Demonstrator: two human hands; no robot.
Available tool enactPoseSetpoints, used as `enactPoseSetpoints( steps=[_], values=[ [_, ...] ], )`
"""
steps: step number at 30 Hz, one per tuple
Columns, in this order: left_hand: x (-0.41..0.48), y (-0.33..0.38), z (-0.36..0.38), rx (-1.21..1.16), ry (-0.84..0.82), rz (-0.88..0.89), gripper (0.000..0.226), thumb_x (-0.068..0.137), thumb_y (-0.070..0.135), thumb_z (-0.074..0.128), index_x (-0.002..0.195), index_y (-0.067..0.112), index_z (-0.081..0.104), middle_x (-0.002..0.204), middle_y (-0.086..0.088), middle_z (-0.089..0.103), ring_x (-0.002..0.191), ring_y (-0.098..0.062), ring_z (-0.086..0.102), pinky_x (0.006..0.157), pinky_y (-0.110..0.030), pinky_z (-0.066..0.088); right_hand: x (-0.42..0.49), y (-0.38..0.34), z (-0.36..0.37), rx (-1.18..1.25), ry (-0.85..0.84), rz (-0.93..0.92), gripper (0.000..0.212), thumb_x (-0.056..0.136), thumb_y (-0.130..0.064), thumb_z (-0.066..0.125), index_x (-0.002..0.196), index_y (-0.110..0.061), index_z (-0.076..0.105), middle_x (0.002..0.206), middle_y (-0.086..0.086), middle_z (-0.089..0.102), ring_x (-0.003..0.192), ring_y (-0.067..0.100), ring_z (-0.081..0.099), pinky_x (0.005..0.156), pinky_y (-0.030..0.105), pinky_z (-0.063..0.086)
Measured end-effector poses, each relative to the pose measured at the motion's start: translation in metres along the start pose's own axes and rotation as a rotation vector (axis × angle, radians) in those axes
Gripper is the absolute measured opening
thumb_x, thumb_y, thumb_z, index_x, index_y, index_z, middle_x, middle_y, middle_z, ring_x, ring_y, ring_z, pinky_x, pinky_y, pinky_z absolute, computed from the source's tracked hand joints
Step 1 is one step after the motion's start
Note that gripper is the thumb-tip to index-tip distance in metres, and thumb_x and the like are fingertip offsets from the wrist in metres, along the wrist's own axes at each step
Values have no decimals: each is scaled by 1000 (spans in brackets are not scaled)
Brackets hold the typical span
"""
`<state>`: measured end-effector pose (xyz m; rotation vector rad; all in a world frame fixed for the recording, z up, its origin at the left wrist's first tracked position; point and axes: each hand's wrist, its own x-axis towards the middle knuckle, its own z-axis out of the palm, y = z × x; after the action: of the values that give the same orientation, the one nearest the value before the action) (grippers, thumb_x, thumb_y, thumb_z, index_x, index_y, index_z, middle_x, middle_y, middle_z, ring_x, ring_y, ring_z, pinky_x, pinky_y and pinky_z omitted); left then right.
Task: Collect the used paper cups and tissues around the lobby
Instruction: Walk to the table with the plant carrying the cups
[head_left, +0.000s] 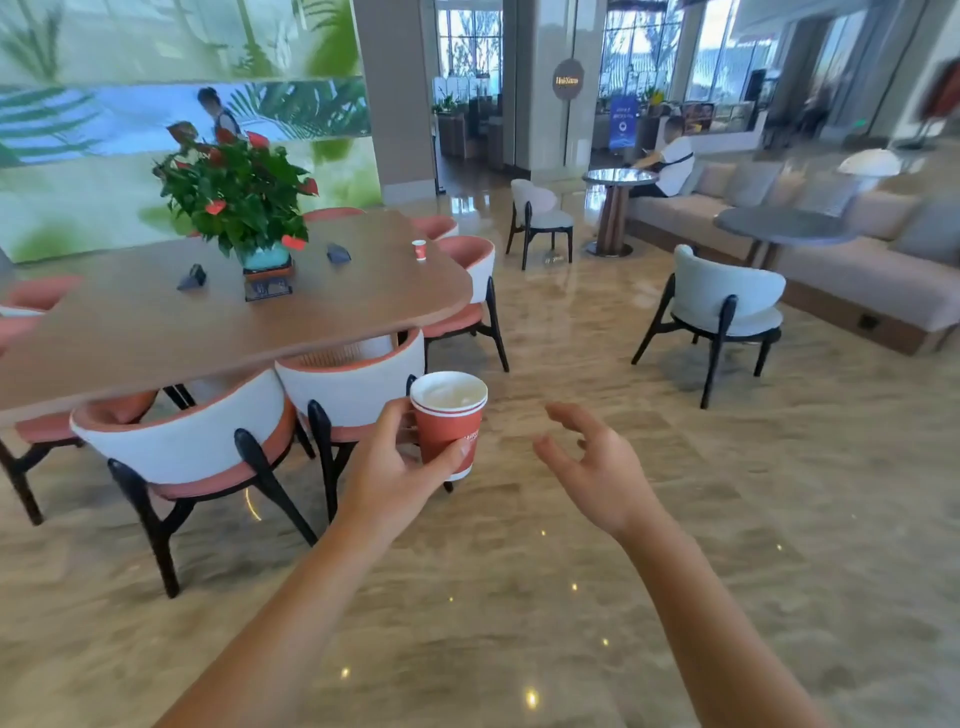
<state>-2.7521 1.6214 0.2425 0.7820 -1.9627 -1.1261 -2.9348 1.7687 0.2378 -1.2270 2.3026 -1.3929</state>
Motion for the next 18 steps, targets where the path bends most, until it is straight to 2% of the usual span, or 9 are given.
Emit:
enactPoseSetpoints(
  steps=[3, 4, 7, 9, 11, 14, 18],
  values=[
    [49, -1, 10, 7, 20, 7, 47, 76, 40, 88, 110, 49, 56, 107, 37, 68, 100, 5, 67, 92, -37, 59, 56, 6, -4, 23, -25, -19, 49, 92, -46, 62, 136, -27, 56, 134, -16, 60, 126, 7, 52, 105, 32, 43],
    [64, -4, 15, -1, 33, 2, 48, 76, 40, 88, 110, 51, 55, 107, 38, 67, 100, 5, 67, 92, -37, 59, 73, 9, -4, 26, -29, -22, 49, 92, -46, 61, 136, -27, 56, 134, -16, 59, 126, 7, 52, 106, 32, 43],
    [105, -16, 34, -27, 46, -34, 51, 66, 56, 84, 110, 49, 57, 108, 35, 69, 100, 3, 69, 92, -40, 59, 121, 22, -1, 34, -37, -27, 48, 91, -48, 62, 135, -28, 57, 133, -17, 60, 126, 5, 53, 107, 35, 43],
    [137, -28, 50, -38, 37, -43, 52, 66, 53, 84, 110, 46, 58, 108, 33, 70, 100, 2, 69, 92, -39, 60, 156, 36, 5, 33, -41, -29, 47, 90, -47, 62, 134, -29, 57, 132, -18, 61, 125, 5, 53, 106, 35, 44],
    [172, -40, 61, -28, 21, -40, 54, 68, 53, 85, 114, 45, 58, 108, 29, 71, 102, 1, 68, 90, -34, 59, 193, 51, 14, 28, -44, -19, 46, 90, -47, 62, 133, -30, 57, 131, -18, 61, 124, 4, 54, 106, 34, 44],
    [233, -68, 73, -34, 31, -31, 66, 61, 65, 78, 120, 43, 58, 115, 23, 71, 105, 0, 68, 87, -27, 56, 253, 71, 31, 13, -53, 3, 47, 90, -48, 62, 133, -29, 58, 130, -18, 62, 123, 6, 55, 104, 33, 45],
    [326, -101, 94, -88, 36, -73, 58, 60, 60, 81, 112, 52, 56, 113, 21, 71, 104, -4, 69, 88, -34, 59, 339, 88, 46, -49, -62, 32, 48, 90, -49, 61, 134, -31, 56, 132, -18, 60, 124, 5, 53, 104, 29, 44]
  ],
)
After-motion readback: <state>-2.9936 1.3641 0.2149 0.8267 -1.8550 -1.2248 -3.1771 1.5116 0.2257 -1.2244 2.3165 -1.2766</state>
